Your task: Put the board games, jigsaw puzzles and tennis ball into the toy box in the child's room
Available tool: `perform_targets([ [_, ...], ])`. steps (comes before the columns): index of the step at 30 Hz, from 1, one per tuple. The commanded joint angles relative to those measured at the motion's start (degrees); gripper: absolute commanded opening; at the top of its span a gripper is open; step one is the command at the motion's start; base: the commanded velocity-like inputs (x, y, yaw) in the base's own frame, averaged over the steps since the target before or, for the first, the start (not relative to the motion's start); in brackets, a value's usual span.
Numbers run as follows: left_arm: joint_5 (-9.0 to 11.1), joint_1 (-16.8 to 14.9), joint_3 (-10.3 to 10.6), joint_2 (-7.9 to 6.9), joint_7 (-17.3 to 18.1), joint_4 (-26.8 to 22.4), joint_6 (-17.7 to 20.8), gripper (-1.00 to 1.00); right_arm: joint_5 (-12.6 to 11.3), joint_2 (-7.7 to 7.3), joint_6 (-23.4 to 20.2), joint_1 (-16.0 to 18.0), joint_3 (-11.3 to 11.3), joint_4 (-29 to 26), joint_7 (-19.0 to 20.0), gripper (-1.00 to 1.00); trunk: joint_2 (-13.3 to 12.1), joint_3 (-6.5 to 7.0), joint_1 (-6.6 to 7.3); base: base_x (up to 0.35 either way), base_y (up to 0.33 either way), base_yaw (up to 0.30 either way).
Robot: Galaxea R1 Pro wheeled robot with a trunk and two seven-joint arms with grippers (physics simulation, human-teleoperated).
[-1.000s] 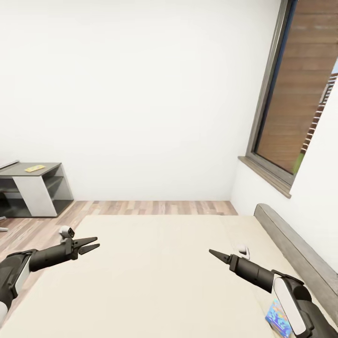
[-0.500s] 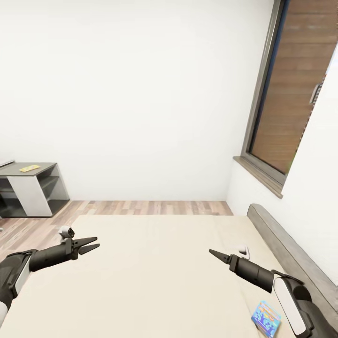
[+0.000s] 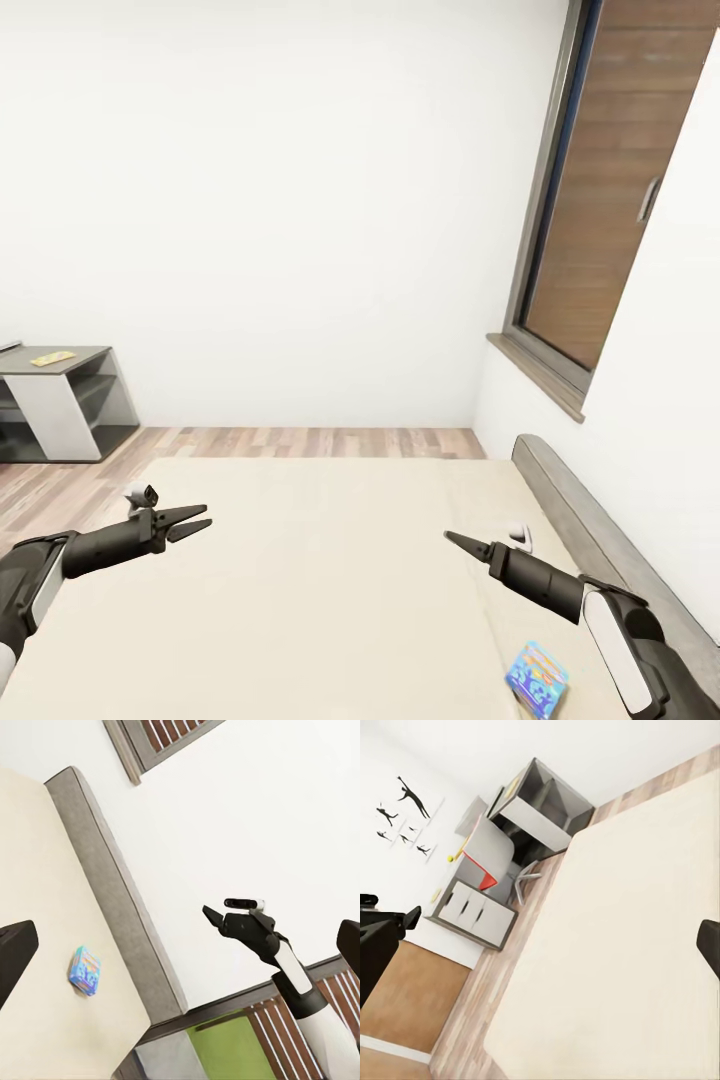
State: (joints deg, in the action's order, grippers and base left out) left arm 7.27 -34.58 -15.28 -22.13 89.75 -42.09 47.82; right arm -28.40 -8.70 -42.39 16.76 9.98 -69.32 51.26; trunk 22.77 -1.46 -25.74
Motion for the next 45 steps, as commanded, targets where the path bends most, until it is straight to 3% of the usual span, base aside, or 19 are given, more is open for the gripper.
perform_targets([
  [1,-0.07,-0.05,-0.01,-0.01,0.25,-0.01,0.61,1.0,-0.19,0.0,-0.33,0.06,0.04,0.02,0.07,1.0,0.14,-0.14,-0.04,0.0,-0.216,0.0],
  [17,-0.02,-0.05,-0.01,-0.02,0.25,-0.01,0.68,1.0,-0.16,0.02,-0.33,0.09,0.04,0.06,0.07,1.0,0.14,-0.14,-0.04,0.0,-0.191,0.0],
  [33,-0.43,-0.16,0.07,0.33,0.25,-0.01,0.46,1.0,-0.17,-0.12,-0.33,0.11,0.09,1.42,0.07,1.0,0.14,-0.14,-0.04,0.0,-0.015,0.0],
  [38,-0.61,-0.38,0.19,0.3,-1.67,-0.01,0.36,1.0,-0.16,-0.17,-0.29,0.11,0.12,1.64,0.0,1.0,0.14,-0.14,-0.04,0.0,0.0,0.0],
  [45,-0.62,-0.54,0.19,0.14,-2.52,0.01,-0.62,1.0,-0.12,-0.02,-0.11,0.08,0.06,2.91,-2.53,1.0,0.14,-0.14,-0.04,0.0,0.0,0.0],
])
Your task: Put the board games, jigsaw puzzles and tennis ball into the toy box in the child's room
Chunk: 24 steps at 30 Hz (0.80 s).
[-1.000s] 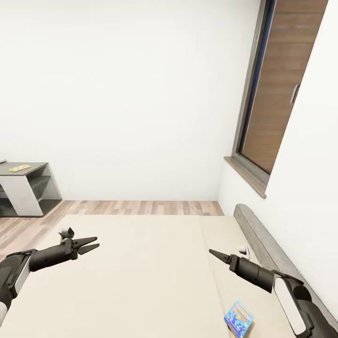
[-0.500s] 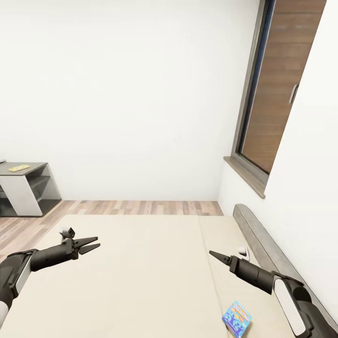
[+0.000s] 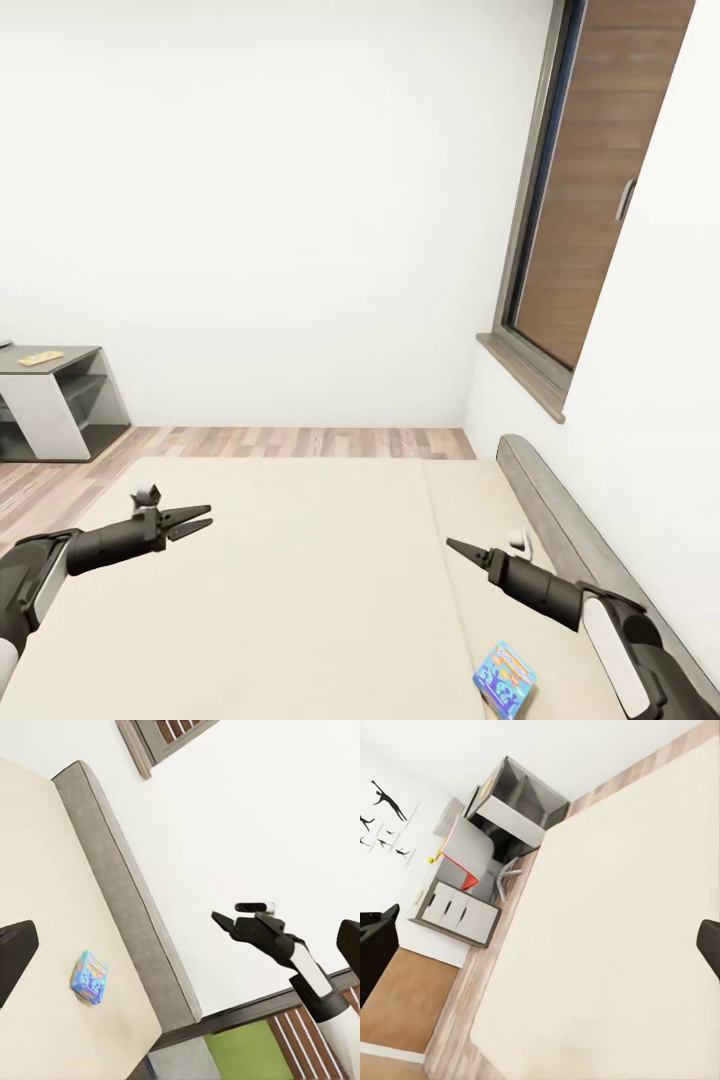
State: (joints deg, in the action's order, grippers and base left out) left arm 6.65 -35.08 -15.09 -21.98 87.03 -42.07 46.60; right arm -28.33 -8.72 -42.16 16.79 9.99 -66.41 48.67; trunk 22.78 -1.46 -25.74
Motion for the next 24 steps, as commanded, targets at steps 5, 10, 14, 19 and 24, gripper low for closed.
perform_targets([
  [5,-0.03,-0.14,-0.14,-0.26,-0.36,0.02,0.18,1.0,-0.12,0.08,-0.4,0.01,0.0,0.25,-3.35,1.0,0.13,-0.14,-0.04,0.0,0.0,0.0],
  [10,-0.05,-0.16,-0.15,-0.29,-1.7,0.05,0.07,1.0,-0.2,0.16,-0.58,0.09,-0.09,0.33,-8.33,1.0,0.13,-0.14,-0.04,0.0,0.0,0.0],
  [14,-0.05,-0.21,-0.13,-0.27,-2.77,0.06,0.04,1.0,-0.26,0.18,-1.29,0.64,-0.49,1.1,-14.44,1.0,0.13,-0.14,-0.04,0.0,0.0,0.0],
  [19,-0.06,-0.31,-0.12,-0.23,-3.44,0.06,0.06,1.0,-0.3,0.13,-4.9,5.32,-0.9,4.42,-28.39,1.0,0.13,-0.14,-0.04,0.0,0.0,0.0],
  [24,-0.06,-0.34,-0.07,-0.07,-3.83,0.06,0.06,1.0,-0.34,0.17,-6.72,10.45,-1.07,9.72,-39.45,1.0,0.13,-0.14,-0.04,0.0,0.0,0.0],
])
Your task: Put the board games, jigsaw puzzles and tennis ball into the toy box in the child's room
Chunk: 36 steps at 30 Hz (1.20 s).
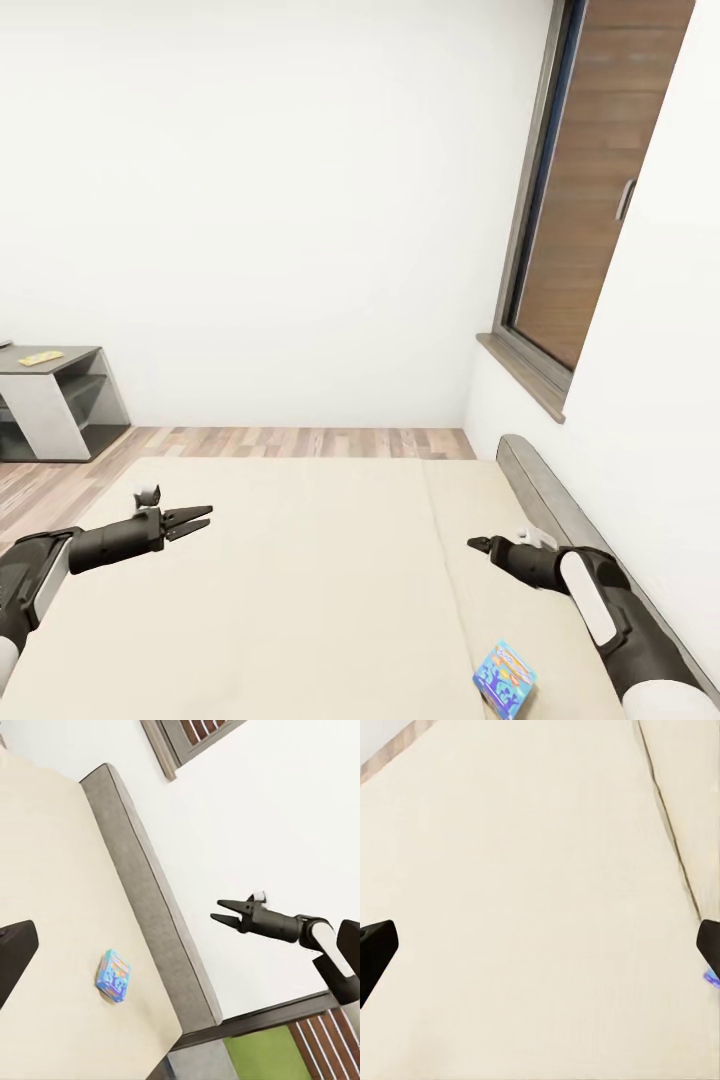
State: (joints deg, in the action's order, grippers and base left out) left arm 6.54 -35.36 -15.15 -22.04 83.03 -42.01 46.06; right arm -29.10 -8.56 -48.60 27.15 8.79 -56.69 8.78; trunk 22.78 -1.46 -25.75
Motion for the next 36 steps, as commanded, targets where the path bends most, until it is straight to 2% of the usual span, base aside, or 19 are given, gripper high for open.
perform_targets([
  [1,0.05,-0.05,0.01,0.02,-0.07,0.0,0.6,1.0,0.43,0.05,-0.52,1.89,0.04,2.1,-2.2,1.0,0.14,-0.14,-0.04,0.0,0.0,0.0],
  [3,0.05,-0.05,0.02,0.03,-0.34,0.0,0.59,1.0,0.44,0.14,-0.62,3.69,-0.12,4.41,-4.21,1.0,0.14,-0.14,-0.04,0.0,0.0,0.0],
  [5,0.05,-0.06,0.03,0.0,-0.64,0.0,0.57,1.0,0.63,0.69,-0.54,7.22,-0.98,9.42,-6.6,1.0,0.14,-0.14,-0.04,0.0,0.0,0.0],
  [8,0.05,-0.06,0.03,-0.02,-0.78,0.0,0.6,1.0,0.87,1.25,-0.37,10.36,-2.77,14.57,-7.71,1.0,0.14,-0.14,-0.04,0.0,0.0,0.0],
  [10,0.05,-0.06,0.03,-0.02,-0.82,0.0,0.6,1.0,0.9,1.39,-0.32,11.18,-4.13,16.0,-7.94,1.0,0.14,-0.14,-0.04,0.0,0.0,0.0],
  [17,0.07,-0.06,0.03,-0.09,-0.74,0.0,0.57,1.0,0.89,1.4,0.43,11.91,-8.23,17.48,-8.14,1.0,0.14,-0.17,-0.04,0.0,0.0,0.0],
  [28,0.27,-0.06,0.11,-0.24,-0.21,-0.1,0.4,1.0,0.79,0.97,4.51,11.95,-9.39,19.83,-8.08,1.0,0.14,-0.94,-0.04,0.0,0.0,0.0],
  [33,0.56,-0.01,0.15,-0.29,2.76,-1.33,0.47,1.0,0.86,0.74,5.68,11.96,-9.4,21.98,-8.02,1.0,0.14,-1.4,-0.04,0.0,0.0,0.0],
  [36,0.61,0.02,0.32,-0.24,6.79,-3.05,0.92,1.0,0.88,0.69,7.04,11.96,-9.47,22.94,-7.87,1.0,0.14,-1.68,-0.04,0.0,0.0,0.0],
])
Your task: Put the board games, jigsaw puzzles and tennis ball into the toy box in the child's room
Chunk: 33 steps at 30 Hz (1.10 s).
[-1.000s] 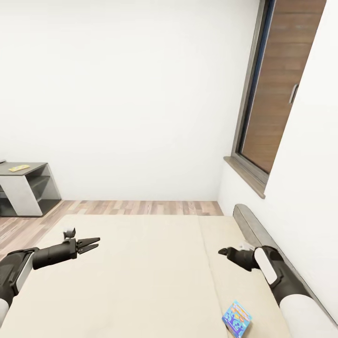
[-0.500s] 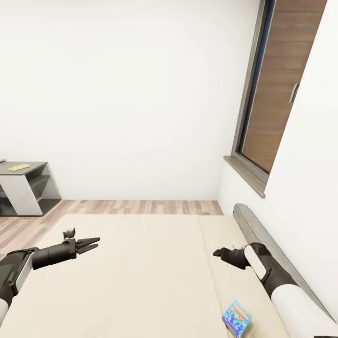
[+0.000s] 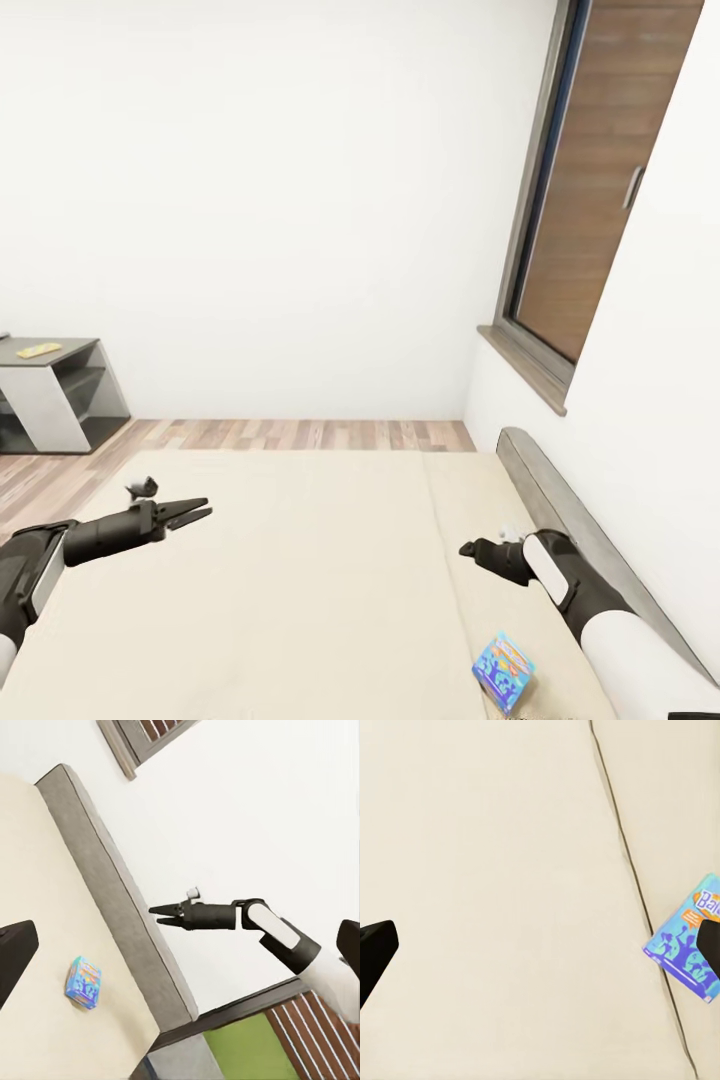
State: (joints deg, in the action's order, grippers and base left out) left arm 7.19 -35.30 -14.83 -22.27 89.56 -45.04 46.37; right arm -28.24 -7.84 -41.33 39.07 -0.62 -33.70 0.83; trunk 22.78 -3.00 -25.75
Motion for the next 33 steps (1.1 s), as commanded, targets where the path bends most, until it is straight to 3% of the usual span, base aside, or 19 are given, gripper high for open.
perform_targets([
  [1,0.01,-0.04,-0.06,-0.06,0.44,-1.31,1.08,1.0,0.02,-0.04,0.18,0.05,-0.12,0.24,0.14,1.0,0.14,-0.23,-0.04,0.0,0.0,0.0],
  [11,0.35,-0.01,-0.43,0.47,0.44,-7.83,7.28,1.0,0.03,-0.05,0.86,0.05,-0.26,0.8,0.22,1.0,0.14,-1.17,-0.04,0.0,0.0,0.0],
  [13,1.5,0.23,-0.43,0.8,0.44,-8.21,7.65,1.0,0.03,-0.06,0.92,0.05,-0.26,0.81,0.23,1.0,0.14,-1.35,-0.04,0.0,0.0,0.0],
  [16,6.31,1.54,-0.11,1.11,0.44,-8.47,7.88,1.0,0.03,-0.12,0.97,0.06,-0.26,0.83,0.23,1.0,0.14,-1.64,-0.04,0.0,0.0,0.0],
  [19,9.45,3.57,0.32,1.2,0.44,-8.51,7.74,1.0,0.03,-0.14,0.98,0.1,-0.26,0.83,0.18,1.0,0.14,-1.92,-0.04,0.0,0.0,0.0],
  [23,11.3,4.95,0.99,1.18,0.44,-8.86,7.75,1.0,0.03,-0.15,0.98,0.11,-0.26,0.83,0.21,1.0,0.14,-2.29,-0.04,0.0,0.0,0.0],
  [33,12.17,5.64,1.33,1.25,0.44,-9.89,7.93,1.0,0.03,-0.15,1.28,0.29,-0.18,0.91,0.14,1.0,0.14,-3.23,-0.04,0.0,0.0,0.0],
])
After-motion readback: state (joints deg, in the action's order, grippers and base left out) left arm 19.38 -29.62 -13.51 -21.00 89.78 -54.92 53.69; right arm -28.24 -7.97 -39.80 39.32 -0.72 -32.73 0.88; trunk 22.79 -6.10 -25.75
